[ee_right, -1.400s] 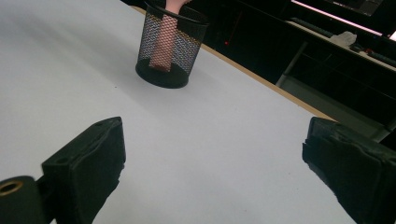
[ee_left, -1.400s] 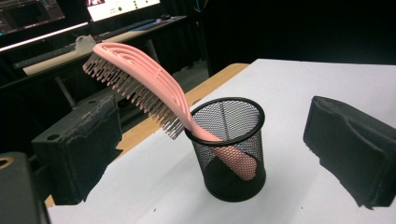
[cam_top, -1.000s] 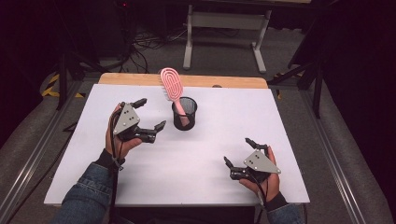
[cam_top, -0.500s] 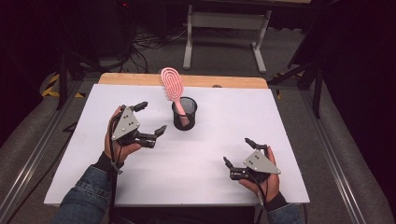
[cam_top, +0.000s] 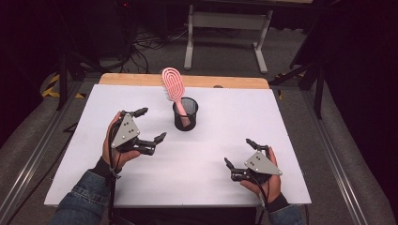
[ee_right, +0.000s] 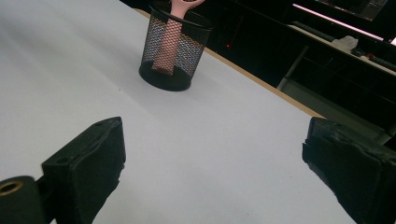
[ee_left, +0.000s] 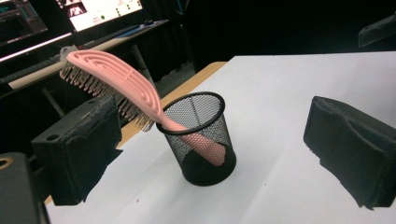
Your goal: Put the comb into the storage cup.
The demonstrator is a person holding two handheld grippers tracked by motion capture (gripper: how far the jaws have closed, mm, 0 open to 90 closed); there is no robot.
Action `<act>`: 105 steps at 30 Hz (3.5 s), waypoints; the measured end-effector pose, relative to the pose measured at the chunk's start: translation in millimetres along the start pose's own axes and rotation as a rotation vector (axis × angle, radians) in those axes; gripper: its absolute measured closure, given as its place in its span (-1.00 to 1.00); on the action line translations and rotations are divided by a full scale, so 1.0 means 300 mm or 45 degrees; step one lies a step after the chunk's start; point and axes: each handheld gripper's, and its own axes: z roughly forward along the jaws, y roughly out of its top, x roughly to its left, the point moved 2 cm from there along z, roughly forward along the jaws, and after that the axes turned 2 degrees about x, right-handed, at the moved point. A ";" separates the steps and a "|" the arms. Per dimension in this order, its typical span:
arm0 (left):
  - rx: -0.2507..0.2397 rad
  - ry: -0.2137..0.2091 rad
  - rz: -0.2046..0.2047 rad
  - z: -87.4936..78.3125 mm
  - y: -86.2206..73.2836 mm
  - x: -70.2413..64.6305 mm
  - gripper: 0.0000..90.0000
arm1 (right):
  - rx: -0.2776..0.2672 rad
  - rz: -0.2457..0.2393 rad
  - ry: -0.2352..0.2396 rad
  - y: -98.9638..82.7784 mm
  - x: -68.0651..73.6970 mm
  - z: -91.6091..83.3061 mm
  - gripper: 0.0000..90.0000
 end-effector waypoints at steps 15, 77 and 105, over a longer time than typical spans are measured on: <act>0.054 -0.009 0.043 -0.041 -0.040 -0.023 -0.89 | -0.003 -0.004 -0.001 0.002 0.001 -0.002 -0.86; 0.266 0.082 -0.058 -0.237 -0.342 -0.070 -0.92 | -0.003 -0.012 0.010 0.001 0.016 -0.009 -0.87; 0.238 0.062 -0.084 -0.240 -0.340 -0.068 -0.91 | 0.010 -0.015 0.012 -0.004 0.018 -0.014 -0.88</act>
